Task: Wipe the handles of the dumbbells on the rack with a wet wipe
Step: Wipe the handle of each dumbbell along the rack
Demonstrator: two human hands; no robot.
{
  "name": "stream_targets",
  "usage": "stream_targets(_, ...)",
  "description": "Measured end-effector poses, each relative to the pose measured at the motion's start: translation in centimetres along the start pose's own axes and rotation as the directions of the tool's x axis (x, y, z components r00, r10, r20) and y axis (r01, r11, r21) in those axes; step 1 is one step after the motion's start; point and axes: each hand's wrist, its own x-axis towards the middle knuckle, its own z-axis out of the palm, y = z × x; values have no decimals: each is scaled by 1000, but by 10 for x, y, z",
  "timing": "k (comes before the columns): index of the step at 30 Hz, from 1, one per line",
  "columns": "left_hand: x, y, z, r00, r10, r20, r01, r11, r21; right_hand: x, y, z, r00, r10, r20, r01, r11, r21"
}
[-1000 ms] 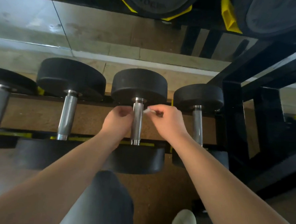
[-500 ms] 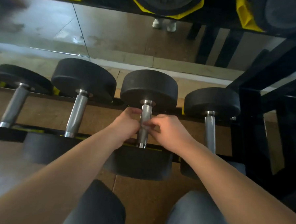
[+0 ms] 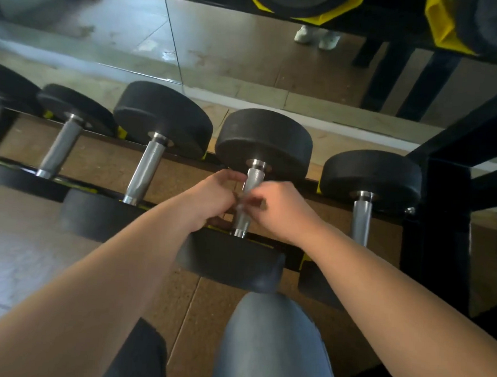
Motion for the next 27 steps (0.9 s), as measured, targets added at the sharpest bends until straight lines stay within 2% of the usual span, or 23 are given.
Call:
stream_targets(2,-3,2,0,1000,-30,8,31,999,-36,13,5,-4,968,65,-244,-69,998,-11)
stream_targets(3,-4,1,0,999,-38,9,38,999,-35,15,6,-4,950,82,-302,-90,996,-13)
stream_targets(4,-6,2,1,999,-46,6,47,998,-41,14,7,-3,959,60,-277,-71,997,-28)
stream_targets(6,-6,2,0,999,-54,5,54,997,-60,2,2,1,998,-56,-38,53,996,-71)
stream_targets(8,-3,0,0,997,-74,18,75,992,-105,-10,-4,6,966,-124,227,141,988,-58)
stream_targets(9,-3,-1,-1,996,-83,23,86,988,-130,-11,-3,6,955,-127,267,146,988,-52)
stream_targets(10,-2,-1,-1,996,-88,24,90,984,-153,-7,-2,5,967,-119,223,132,990,-47)
stream_targets(12,0,-1,-2,995,-93,22,95,982,-165,6,3,2,999,-37,-11,37,999,0)
stream_targets(14,0,-2,-4,994,-106,27,109,978,-179,18,7,0,968,85,-234,-67,994,83)
stream_targets(15,0,-3,-4,994,-104,35,108,977,-186,20,8,2,951,113,-288,-94,992,79)
stream_targets(16,1,-4,-5,994,-100,42,106,977,-185,19,9,5,949,89,-304,-86,996,24)
stream_targets(18,3,-6,-7,995,-89,50,96,978,-185,8,5,12,980,-19,-198,2,997,-83)
stream_targets(21,6,-11,-9,996,-54,74,67,980,-186,-8,-2,17,995,-53,81,56,998,-40)
stream_targets(22,5,-11,-9,996,-47,82,61,981,-185,-8,-1,17,994,-42,101,45,999,-30)
stream_targets(24,4,-10,-11,995,-37,91,54,980,-193,-1,1,13,998,40,-48,-41,999,-14)
stream_targets(26,2,-9,-12,994,-42,98,62,975,-215,7,2,8,949,168,-268,-164,986,36)
stream_targets(27,1,-9,-12,994,-41,98,61,974,-218,8,1,7,923,218,-316,-211,976,58)
